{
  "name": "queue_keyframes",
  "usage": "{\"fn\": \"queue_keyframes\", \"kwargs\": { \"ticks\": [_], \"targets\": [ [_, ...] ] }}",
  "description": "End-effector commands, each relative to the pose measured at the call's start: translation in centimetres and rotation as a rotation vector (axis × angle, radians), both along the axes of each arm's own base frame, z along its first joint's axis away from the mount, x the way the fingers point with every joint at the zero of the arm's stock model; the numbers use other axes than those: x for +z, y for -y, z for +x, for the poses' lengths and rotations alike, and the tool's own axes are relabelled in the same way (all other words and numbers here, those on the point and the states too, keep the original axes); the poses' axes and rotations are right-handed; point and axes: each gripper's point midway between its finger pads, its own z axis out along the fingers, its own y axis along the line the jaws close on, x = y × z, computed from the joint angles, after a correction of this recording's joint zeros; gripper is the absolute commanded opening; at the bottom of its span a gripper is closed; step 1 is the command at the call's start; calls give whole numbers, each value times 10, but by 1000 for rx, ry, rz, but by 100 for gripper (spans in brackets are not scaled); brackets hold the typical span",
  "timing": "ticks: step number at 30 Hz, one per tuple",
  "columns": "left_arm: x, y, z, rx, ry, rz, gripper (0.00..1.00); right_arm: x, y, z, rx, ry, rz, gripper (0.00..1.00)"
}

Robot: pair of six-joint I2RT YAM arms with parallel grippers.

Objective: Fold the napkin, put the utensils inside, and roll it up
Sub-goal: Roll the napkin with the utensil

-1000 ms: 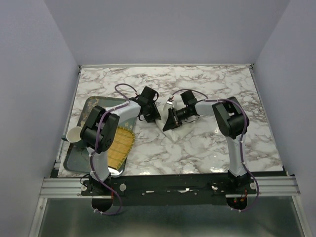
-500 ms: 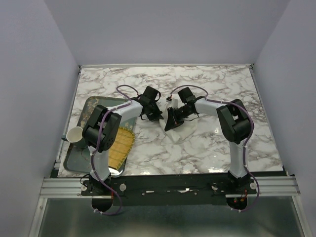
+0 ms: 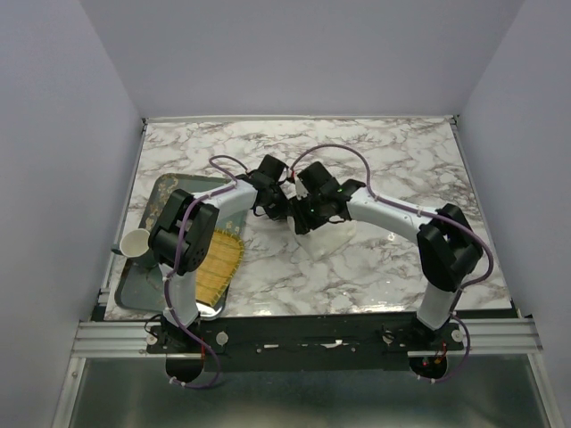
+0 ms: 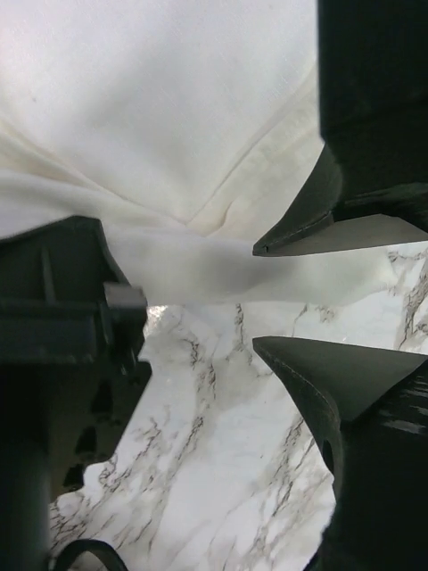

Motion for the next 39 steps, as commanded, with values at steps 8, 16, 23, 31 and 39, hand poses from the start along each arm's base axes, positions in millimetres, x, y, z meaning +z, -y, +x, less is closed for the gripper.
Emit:
{"fn": "queue_keyframes", "kwargs": {
  "ticks": [8,16,23,31,39],
  "targets": [
    [-35,-29,-53,43,-237,108,0,-27,-7,-1,-20,114,-222,56],
    [-34,-27,-56,47,-249,92,0,-56,-5,-3,2,146,-320,59],
    [-35,-26,-57,56,-261,82,0,-70,-10,-8,-9,147,-322,55],
    [-42,-28,-62,61,-280,73,0,-34,-25,-13,-16,157,-190,61],
    [-35,-25,-60,70,-269,54,0,-52,-21,-16,-16,132,-218,56]
  ]
}}
